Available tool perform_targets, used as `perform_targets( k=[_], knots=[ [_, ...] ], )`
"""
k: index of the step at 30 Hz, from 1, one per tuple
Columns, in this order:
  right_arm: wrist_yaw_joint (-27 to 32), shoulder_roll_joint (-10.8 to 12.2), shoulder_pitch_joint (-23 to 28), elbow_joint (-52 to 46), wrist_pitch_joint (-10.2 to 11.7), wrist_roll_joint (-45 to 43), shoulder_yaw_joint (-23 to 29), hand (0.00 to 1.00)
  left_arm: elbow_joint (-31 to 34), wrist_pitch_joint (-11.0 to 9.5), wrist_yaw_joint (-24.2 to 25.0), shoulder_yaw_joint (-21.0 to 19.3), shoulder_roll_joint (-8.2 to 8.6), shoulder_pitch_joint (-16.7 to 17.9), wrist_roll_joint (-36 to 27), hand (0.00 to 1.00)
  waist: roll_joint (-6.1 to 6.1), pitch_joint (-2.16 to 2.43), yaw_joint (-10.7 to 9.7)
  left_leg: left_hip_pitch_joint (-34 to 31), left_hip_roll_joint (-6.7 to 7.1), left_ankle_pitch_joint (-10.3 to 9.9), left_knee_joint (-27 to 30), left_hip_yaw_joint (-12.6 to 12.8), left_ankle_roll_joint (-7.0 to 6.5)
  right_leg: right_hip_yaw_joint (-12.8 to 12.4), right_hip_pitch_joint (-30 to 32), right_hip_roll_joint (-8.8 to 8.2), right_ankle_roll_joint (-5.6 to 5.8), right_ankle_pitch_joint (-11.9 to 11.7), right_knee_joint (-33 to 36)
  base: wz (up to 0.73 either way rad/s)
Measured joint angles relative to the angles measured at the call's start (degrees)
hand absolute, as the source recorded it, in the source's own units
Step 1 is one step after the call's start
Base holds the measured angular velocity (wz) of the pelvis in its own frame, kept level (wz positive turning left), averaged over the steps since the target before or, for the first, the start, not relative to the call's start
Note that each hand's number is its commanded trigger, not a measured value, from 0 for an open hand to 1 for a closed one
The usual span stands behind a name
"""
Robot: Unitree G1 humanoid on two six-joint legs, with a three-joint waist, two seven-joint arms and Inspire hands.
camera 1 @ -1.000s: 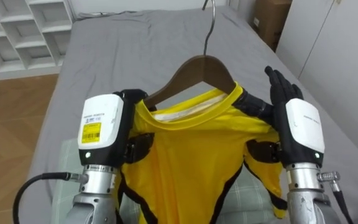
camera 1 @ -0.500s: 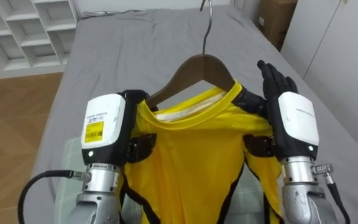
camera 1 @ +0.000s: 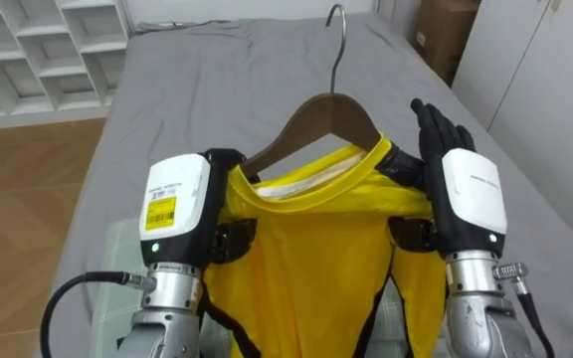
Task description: Hang clothes
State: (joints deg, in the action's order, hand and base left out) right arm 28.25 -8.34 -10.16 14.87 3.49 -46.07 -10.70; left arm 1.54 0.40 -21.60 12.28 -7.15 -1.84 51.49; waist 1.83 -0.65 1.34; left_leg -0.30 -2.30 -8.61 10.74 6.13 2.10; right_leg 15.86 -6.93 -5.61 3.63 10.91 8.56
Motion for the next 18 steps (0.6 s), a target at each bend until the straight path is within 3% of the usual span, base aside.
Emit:
perform_targets(
  k=[8,9,10,11,12,14,18],
  knots=[
    [-0.1,1.1,0.0,1.4,-1.2,0.0,0.2,0.00,0.0,1.2,2.1,0.5,0.05,0.0,0.0,1.00,0.00,0.00,-1.2,0.0,0.00,0.0,0.1,0.0,-0.02,-0.1,0.0,0.00,0.00,0.0,0.0,0.00],
    [-0.1,1.1,0.0,1.5,-1.3,0.0,0.2,0.05,0.0,1.2,2.2,0.5,0.05,0.0,0.0,1.00,0.00,0.00,-1.3,0.0,0.00,0.0,0.1,0.0,-0.02,-0.1,0.0,0.00,0.00,0.0,0.0,0.00],
    [-0.1,1.2,0.0,1.5,-1.6,0.0,0.1,0.18,0.0,1.3,2.4,0.6,0.10,0.0,0.0,1.00,0.00,0.01,-1.2,0.0,0.00,0.0,0.0,0.0,-0.02,-0.1,0.0,0.00,0.00,0.0,0.0,0.00],
    [-0.1,1.2,-0.1,1.8,-1.8,0.2,0.1,0.43,0.0,1.5,2.6,0.8,0.19,0.0,0.0,1.00,-0.01,0.01,-1.1,0.0,0.00,0.0,0.0,0.0,-0.02,-0.1,0.0,0.00,0.00,0.0,0.0,0.00],
    [-0.2,1.2,-0.2,2.0,-1.8,0.5,0.1,0.50,0.0,1.8,2.6,0.9,0.19,0.0,0.0,1.00,-0.01,0.02,-1.0,0.0,0.00,0.0,0.0,0.0,-0.02,-0.1,0.0,0.00,0.00,0.0,0.0,0.00],
    [-0.6,1.2,-1.0,3.0,-2.4,0.8,-0.6,1.00,0.0,2.5,2.9,1.0,0.17,0.0,0.0,1.00,-0.01,0.02,-1.0,0.0,0.00,0.0,0.0,0.0,-0.02,-0.1,0.0,0.00,0.00,0.0,0.0,0.00],
    [-1.0,1.2,-1.1,3.1,-3.4,0.8,-1.5,1.00,0.0,3.4,3.1,1.3,0.14,0.0,0.0,1.00,0.01,0.05,-0.9,0.0,0.00,0.0,0.0,0.0,-0.02,-0.1,0.0,0.00,0.00,0.0,0.0,0.00]
  ],
)
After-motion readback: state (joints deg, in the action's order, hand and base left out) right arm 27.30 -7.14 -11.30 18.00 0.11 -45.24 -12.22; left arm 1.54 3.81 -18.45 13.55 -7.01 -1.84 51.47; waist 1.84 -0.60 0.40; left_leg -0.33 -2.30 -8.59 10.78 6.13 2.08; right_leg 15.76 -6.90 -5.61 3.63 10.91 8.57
